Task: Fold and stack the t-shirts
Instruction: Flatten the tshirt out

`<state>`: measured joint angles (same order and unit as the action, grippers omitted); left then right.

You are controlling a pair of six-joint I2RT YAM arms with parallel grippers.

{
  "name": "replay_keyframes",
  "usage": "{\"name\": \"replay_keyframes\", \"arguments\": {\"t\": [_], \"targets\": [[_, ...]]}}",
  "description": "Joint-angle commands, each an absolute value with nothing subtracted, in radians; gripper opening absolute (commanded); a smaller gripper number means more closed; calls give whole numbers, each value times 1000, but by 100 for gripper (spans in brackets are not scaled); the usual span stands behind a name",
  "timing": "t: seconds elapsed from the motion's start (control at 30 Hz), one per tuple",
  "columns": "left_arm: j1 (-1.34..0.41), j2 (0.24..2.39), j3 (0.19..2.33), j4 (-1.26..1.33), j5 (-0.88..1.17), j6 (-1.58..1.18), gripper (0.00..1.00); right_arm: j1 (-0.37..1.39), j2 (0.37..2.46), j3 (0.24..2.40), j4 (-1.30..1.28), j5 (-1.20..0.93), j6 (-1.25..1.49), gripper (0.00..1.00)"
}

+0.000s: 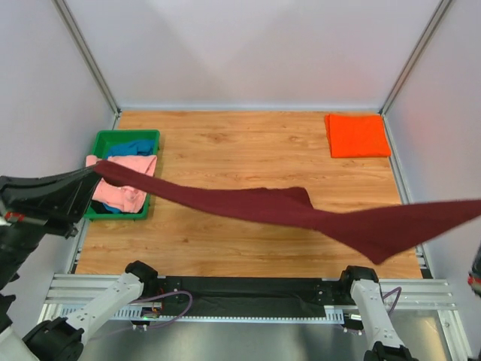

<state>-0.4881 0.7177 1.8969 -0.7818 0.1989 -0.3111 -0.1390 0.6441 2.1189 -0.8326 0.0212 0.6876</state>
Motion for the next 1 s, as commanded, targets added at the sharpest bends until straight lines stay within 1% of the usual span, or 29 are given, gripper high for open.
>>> {"name": "replay_keyframes", "arguments": {"t": [0.0, 0.1, 0.27, 0.37, 0.53, 0.63, 0.77, 0.83, 0.9, 0.93, 0.97], "targets": [[-483, 749, 1920, -849, 342, -322, 0, -141, 641, 2155, -833, 80, 700, 0], [-483, 749, 1922, -926, 307, -289, 0, -141, 663, 2190, -857, 78, 678, 0], [-483, 724, 1865, -957, 238, -244, 0, -141, 730, 2203, -919, 43, 629, 0], [-483, 726, 1870, -966, 210, -212, 0, -141, 773, 2264, -985, 15, 603, 0], [-483, 704, 1881, -963, 239, -184, 0, -141, 752, 2295, -1026, 17, 601, 0], [-483, 640, 1847, -919, 287, -179, 0, -141, 668, 2249, -1017, 47, 607, 0], [-483, 497, 1753, -775, 269, -216, 0, -141, 601, 2203, -963, 77, 655, 0], [-483, 495, 1756, -764, 279, -221, 0, -141, 621, 2236, -959, 52, 666, 0], [-483, 505, 1729, -740, 314, -195, 0, -141, 693, 2256, -966, 15, 666, 0], [-483, 512, 1703, -723, 318, -180, 0, -141, 715, 2217, -944, -68, 664, 0], [-483, 531, 1675, -700, 289, -164, 0, -141, 736, 2174, -916, -104, 652, 0]]}}
